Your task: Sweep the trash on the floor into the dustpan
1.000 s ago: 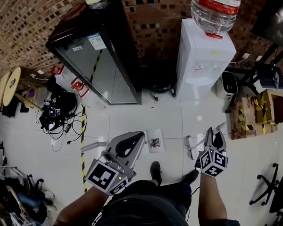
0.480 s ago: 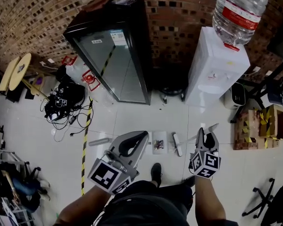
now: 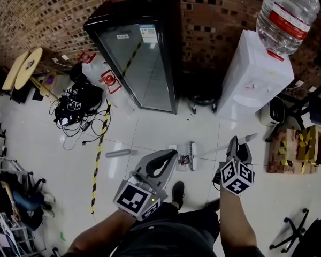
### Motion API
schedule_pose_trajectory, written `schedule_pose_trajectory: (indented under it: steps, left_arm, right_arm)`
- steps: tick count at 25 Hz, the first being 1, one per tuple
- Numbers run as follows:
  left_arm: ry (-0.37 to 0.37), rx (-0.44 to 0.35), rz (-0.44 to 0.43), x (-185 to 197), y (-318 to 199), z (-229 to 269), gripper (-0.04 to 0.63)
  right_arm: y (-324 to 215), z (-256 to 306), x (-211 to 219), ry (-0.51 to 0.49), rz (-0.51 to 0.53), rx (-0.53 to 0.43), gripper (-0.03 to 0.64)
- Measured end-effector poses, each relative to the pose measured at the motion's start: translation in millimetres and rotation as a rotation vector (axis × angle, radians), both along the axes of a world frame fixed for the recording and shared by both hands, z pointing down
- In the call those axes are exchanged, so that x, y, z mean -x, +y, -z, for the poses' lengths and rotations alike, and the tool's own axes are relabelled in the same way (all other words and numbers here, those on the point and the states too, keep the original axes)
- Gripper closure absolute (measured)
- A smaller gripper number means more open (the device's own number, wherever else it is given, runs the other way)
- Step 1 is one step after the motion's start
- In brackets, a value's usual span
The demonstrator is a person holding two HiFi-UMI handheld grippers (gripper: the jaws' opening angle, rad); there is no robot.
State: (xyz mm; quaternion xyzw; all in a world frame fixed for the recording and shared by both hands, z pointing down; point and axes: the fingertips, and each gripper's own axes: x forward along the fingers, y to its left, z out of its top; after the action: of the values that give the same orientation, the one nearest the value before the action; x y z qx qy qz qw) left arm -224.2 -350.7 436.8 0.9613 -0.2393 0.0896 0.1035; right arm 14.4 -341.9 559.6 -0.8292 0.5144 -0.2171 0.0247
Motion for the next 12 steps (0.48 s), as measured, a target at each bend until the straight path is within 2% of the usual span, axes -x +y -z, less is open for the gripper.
schedule_pose_trajectory:
  steps: [7,12]
  left_arm:
    - [-0.025,0.044,0.013,-13,2,-39,0.594]
    - [-0.036,0.06,0.047,-36,7,-51,0.594]
  right_arm:
    - [28,8,-19,0.014,0.011,0.005,0.491]
    - [40,27,-29,0.057,0.105,-0.022,0.491]
